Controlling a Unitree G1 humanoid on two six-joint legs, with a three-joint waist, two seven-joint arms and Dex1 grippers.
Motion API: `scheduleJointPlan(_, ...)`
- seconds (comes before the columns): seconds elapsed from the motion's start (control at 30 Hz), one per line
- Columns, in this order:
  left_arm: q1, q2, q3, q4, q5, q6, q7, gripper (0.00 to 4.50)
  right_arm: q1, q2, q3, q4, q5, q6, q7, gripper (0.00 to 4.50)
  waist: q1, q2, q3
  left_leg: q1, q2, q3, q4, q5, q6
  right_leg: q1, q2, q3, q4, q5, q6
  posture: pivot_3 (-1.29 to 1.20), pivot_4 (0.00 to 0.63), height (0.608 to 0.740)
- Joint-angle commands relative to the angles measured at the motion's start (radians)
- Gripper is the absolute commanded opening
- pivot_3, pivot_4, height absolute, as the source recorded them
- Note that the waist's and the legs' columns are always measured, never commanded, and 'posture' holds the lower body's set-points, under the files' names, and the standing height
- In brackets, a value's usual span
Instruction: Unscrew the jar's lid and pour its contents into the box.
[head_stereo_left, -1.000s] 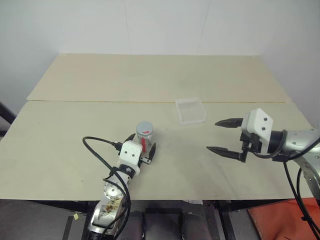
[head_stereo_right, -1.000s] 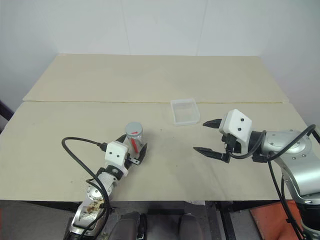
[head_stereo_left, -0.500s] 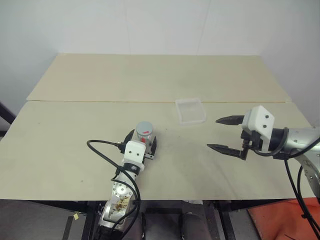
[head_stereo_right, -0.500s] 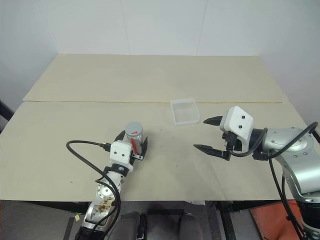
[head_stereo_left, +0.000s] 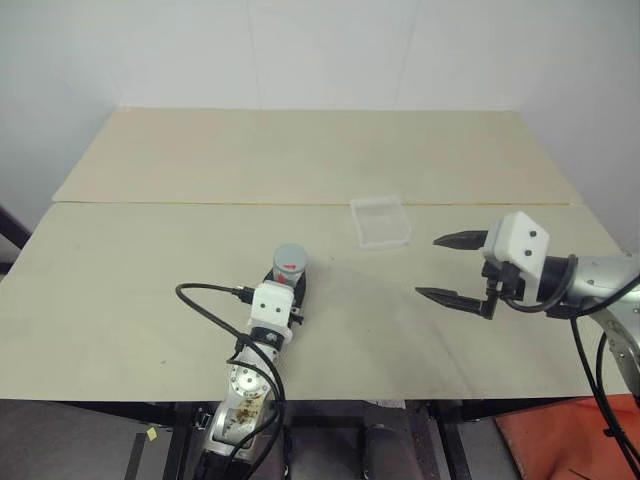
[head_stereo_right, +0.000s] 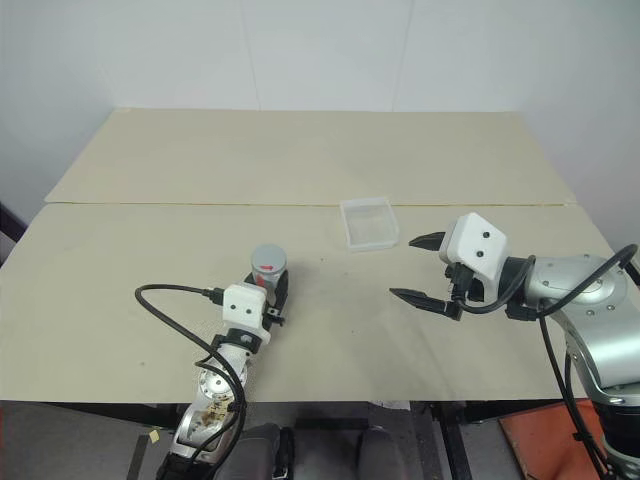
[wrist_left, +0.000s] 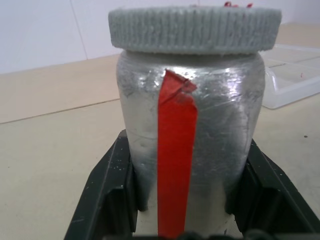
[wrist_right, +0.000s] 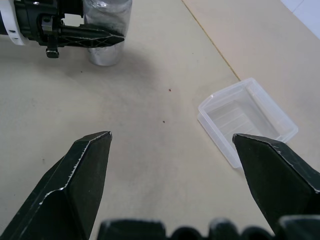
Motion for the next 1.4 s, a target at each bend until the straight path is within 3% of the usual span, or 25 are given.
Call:
scheduleJointPlan(0.03,0.002,0.001,0.007,-0.009,-0.007,-0.011,0.0,1.98,-0.006,0.004,-0.024,-0.022,-0.008,-0.021,-0.019,4.5,0.0,0.0,0.0,0.0,0.0,0.0,0.0,0.0,0.0,0.0,0.0,0.0,0.0,0.0,0.0,0.0,0.15,0.74)
scheduleJointPlan(0.17,-0.015,0.041,0.008,-0.023,-0.013,-0.059,-0.044,1.98,-0.027,0.03,-0.025,-0.025,0.005,-0.004,-0.046,4.5,-0.001,0.0,0.0,0.0,0.0,0.0,0.0,0.0,0.0,0.0,0.0,0.0,0.0,0.0,0.0,0.0,0.15,0.74)
scheduleJointPlan(0.27,-0.044,0.111,0.036,-0.071,-0.107,-0.03,-0.164,1.98,-0.093,0.093,-0.013,-0.044,0.063,0.06,-0.098,4.5,-0.006,0.0,0.0,0.0,0.0,0.0,0.0,0.0,0.0,-0.001,0.0,0.0,0.0,0.0,0.0,0.0,0.15,0.74)
scheduleJointPlan(0.37,-0.074,0.189,0.073,-0.141,-0.265,0.039,-0.311,1.98,-0.179,0.223,0.009,-0.069,0.168,0.158,-0.194,4.5,-0.009,0.0,0.0,0.0,0.001,0.0,0.0,0.0,0.0,-0.001,0.001,0.0,0.001,0.0,0.0,0.0,0.15,0.74)
scheduleJointPlan(0.5,-0.125,0.236,0.128,-0.167,-0.377,0.112,-0.379,1.98,-0.256,0.423,0.069,-0.1,0.237,0.221,-0.329,4.5,-0.011,0.0,0.0,-0.001,0.001,-0.001,0.0,0.0,0.0,-0.002,0.0,0.0,0.002,0.0,0.0,0.0,0.15,0.74)
scheduleJointPlan(0.67,-0.158,0.249,0.124,-0.161,-0.399,0.14,-0.424,1.98,-0.289,0.599,0.174,-0.122,0.231,0.26,-0.467,4.5,-0.007,0.0,0.0,-0.003,0.0,-0.001,0.0,0.0,0.0,-0.003,0.0,-0.001,0.002,0.0,0.0,0.0,0.15,0.74)
scheduleJointPlan(0.87,-0.171,0.238,0.102,-0.166,-0.391,0.153,-0.44,1.98,-0.292,0.638,0.301,-0.103,0.104,0.201,-0.502,4.5,-0.008,0.001,0.0,-0.003,0.0,-0.001,0.0,0.0,0.0,-0.004,0.0,-0.001,0.003,0.0,0.0,0.0,0.15,0.74)
scheduleJointPlan(1.4,-0.178,0.207,0.04,-0.151,-0.337,0.131,-0.442,1.98,-0.299,0.665,0.369,-0.039,-0.04,0.116,-0.475,4.5,-0.016,0.001,0.0,-0.005,0.0,0.0,0.0,0.0,0.0,-0.007,0.0,0.0,0.003,0.0,0.0,0.0,0.15,0.74)
